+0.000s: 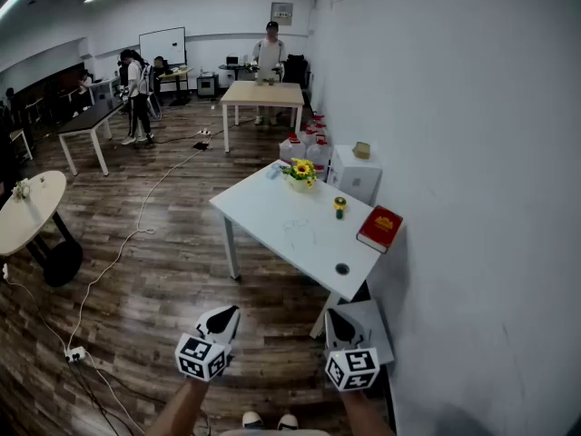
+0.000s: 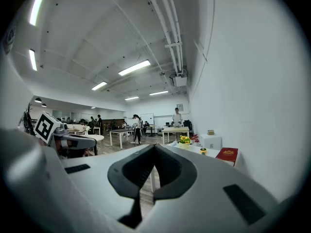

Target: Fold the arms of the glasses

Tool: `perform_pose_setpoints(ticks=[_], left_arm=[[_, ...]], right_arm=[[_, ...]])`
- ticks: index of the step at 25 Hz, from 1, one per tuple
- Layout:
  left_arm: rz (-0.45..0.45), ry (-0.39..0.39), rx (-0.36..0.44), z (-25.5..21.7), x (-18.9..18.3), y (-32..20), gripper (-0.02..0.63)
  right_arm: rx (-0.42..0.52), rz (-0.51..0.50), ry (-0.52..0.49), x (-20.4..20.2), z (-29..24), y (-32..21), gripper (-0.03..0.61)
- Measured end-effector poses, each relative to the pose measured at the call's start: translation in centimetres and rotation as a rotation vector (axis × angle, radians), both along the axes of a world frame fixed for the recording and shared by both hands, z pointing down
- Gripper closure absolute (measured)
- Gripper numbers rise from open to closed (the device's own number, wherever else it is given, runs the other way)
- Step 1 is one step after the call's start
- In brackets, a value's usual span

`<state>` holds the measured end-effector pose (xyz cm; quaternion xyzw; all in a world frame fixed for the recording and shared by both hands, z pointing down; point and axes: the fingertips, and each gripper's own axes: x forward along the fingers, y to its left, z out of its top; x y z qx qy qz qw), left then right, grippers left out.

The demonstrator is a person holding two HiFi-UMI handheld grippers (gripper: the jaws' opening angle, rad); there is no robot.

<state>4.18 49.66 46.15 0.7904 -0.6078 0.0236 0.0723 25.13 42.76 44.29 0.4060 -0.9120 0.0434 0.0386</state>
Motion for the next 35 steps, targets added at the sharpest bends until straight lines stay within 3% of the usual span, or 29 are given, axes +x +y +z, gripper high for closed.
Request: perform_pose_setpoints(ticks=[5, 7, 8, 11, 13, 19, 29, 35], left_arm=[[-0.006, -0.007, -0.005, 0.8, -0.5, 0.0, 0.605], [-0.008, -0.024, -0.016, 1.3, -0.8, -0.3, 0.547], [-0.009, -0.022, -0.021, 1.6, -1.0, -0.5, 0.495], [-0.015, 0.008, -0.030, 1.9, -1.8, -0.7, 0.367], [-0.004, 0.027, -0.031, 2.2, -2.3, -0.7, 0.314], [0.014, 0.034, -0.045, 3.1, -4.8, -0.5, 0.308], [0.034, 0.055, -0.094, 5.6, -8.8, -0.1, 0.310], [0.045, 0.050, -0.087, 5.8, -10.1, -3.0, 0.310]], right_arm=[[0.007, -0.008, -0.017, -0.4, 0.4, 0.5, 0.586], [0.008, -0.001, -0.004, -0.6, 0.9, 0.2, 0.552], [0.003, 0.003, 0.004, -0.8, 1.3, -0.1, 0.517], [-0.028, 0.009, 0.017, -1.5, 2.4, -0.7, 0.323], [-0.035, 0.015, 0.018, -2.1, 2.9, -0.9, 0.267], [-0.025, 0.034, 0.015, -4.5, 3.4, -1.0, 0.232], [-0.055, 0.081, 0.002, -7.5, 5.1, -0.8, 0.247], [-0.059, 0.090, -0.024, -9.1, 5.7, -2.7, 0.250]])
